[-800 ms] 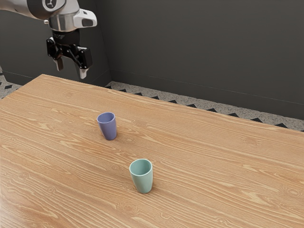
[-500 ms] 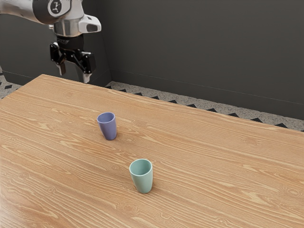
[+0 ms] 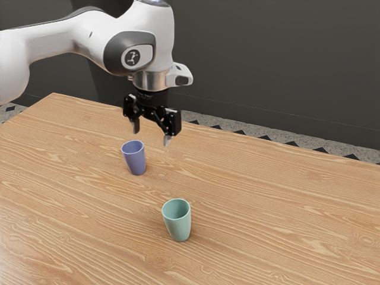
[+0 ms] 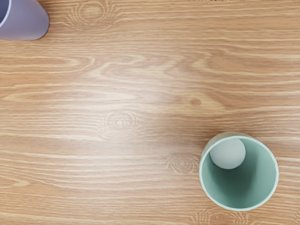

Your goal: Place the right cup onto the left cup

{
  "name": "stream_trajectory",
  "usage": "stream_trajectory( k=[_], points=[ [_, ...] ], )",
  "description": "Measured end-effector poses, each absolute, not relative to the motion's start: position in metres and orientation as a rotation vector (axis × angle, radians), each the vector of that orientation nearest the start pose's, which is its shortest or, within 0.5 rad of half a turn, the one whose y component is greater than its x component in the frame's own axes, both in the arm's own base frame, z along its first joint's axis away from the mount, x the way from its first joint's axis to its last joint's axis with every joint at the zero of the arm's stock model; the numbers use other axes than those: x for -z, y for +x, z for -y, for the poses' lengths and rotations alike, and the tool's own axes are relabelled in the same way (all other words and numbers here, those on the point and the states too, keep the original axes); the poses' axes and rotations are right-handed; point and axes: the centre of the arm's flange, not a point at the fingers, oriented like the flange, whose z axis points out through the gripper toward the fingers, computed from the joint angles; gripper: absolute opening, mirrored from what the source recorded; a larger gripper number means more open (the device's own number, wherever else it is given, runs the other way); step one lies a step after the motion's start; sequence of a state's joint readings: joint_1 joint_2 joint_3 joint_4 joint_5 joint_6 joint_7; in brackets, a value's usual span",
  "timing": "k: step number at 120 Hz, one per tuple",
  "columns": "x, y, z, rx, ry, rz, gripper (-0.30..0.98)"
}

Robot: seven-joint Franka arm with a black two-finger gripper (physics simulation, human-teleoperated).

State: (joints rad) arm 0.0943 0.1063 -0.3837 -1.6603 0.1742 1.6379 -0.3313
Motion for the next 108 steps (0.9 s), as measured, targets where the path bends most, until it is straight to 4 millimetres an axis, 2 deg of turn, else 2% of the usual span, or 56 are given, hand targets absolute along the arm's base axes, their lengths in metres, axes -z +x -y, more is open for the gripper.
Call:
stream_trajectory(
  k=[13, 23, 44, 68, 92, 108],
  points=[
    [-0.513, 0.572, 0.146, -0.106, -2.994, 0.081, 0.69],
    [-0.496, 0.571, 0.157, -0.11, -2.999, 0.105, 0.69],
    [-0.477, 0.547, 0.199, -0.086, -2.998, 0.13, 0.69],
    [-0.437, 0.519, 0.235, -0.061, -2.997, 0.193, 0.69],
    [-0.412, 0.505, 0.255, -0.008, -3.016, 0.304, 0.69],
    [-0.392, 0.509, 0.258, -0.012, -3.027, 0.389, 0.69]
  ],
)
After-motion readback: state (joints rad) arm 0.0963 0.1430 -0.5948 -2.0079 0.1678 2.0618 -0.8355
